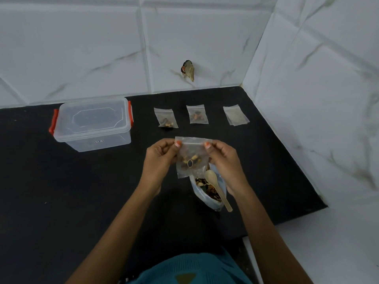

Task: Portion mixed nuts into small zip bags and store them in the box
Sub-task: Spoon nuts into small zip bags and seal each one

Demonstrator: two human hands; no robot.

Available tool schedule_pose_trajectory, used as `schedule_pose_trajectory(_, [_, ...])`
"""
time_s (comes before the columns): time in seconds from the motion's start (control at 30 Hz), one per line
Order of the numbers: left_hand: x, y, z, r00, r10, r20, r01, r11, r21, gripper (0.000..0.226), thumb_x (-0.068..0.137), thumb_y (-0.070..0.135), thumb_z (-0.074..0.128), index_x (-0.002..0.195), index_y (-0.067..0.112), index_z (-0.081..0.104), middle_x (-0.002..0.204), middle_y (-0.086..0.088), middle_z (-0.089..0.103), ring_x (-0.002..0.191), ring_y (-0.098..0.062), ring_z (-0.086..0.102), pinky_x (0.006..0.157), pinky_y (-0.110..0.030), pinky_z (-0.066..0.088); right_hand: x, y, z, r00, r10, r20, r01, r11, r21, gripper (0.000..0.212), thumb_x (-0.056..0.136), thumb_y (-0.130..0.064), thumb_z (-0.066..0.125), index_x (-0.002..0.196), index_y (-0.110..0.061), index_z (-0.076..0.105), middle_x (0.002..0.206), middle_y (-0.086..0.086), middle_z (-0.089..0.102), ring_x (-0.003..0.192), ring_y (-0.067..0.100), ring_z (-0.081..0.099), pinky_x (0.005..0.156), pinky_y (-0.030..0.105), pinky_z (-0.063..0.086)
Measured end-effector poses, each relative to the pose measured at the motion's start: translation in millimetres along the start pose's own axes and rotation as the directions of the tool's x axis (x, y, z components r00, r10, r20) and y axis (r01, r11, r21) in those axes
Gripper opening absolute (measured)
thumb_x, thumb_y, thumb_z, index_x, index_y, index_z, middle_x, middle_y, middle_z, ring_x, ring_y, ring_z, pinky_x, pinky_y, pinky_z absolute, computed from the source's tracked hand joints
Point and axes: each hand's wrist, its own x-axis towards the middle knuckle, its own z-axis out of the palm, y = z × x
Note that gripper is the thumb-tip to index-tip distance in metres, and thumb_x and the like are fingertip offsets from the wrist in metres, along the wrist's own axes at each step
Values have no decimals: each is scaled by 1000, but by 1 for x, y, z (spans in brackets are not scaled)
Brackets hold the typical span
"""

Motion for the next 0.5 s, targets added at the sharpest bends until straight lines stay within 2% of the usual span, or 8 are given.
schedule_pose_trajectory(0.13, [13, -12, -4, 993, -118, -16, 119, 992, 41, 18, 93, 14, 49, 107, 10, 60, 97, -2, 68, 87, -9, 68, 73, -19, 55, 19, 12, 5, 998, 46, 48, -44, 998, -49, 15, 91, -10, 52, 96, -23, 59, 94, -9, 62, 89, 2, 60, 75, 17, 52])
schedule_pose_trajectory(0.2, [22, -18, -7, 988, -153, -28, 154, 987, 53, 21, 93, 12, 49, 111, 11, 58, 101, -1, 67, 92, -9, 66, 75, -20, 55, 33, 19, 8, 991, 116, 70, -108, 988, -107, 21, 91, -8, 53, 106, -23, 56, 99, -10, 59, 93, 1, 58, 71, 14, 49])
schedule_pose_trajectory(0.33, [47, -29, -14, 984, -166, -59, 174, 971, 161, 33, 89, 6, 55, 121, 13, 53, 110, 1, 62, 100, -7, 60, 76, -20, 50, 68, 32, 20, 975, 196, 105, -172, 964, -202, 40, 86, -8, 60, 123, -19, 49, 105, -10, 56, 96, 2, 55, 70, 13, 45])
schedule_pose_trajectory(0.43, [70, -39, -19, 982, -162, -97, 181, 955, 236, 41, 86, 3, 58, 125, 11, 51, 112, 3, 59, 100, -5, 57, 73, -15, 48, 104, 45, 32, 973, 219, 74, -189, 938, -291, 50, 83, -9, 63, 128, -20, 46, 120, 1, 53, 109, 12, 52, 78, 17, 42])
schedule_pose_trajectory(0.5, [85, -43, -21, 976, -173, -132, 201, 948, 246, 42, 86, 0, 57, 126, 10, 50, 113, 3, 58, 99, -4, 55, 72, -14, 48, 123, 52, 39, 972, 226, 62, -194, 924, -328, 56, 84, -7, 62, 134, -21, 40, 120, 2, 50, 107, 10, 48, 81, 21, 41])
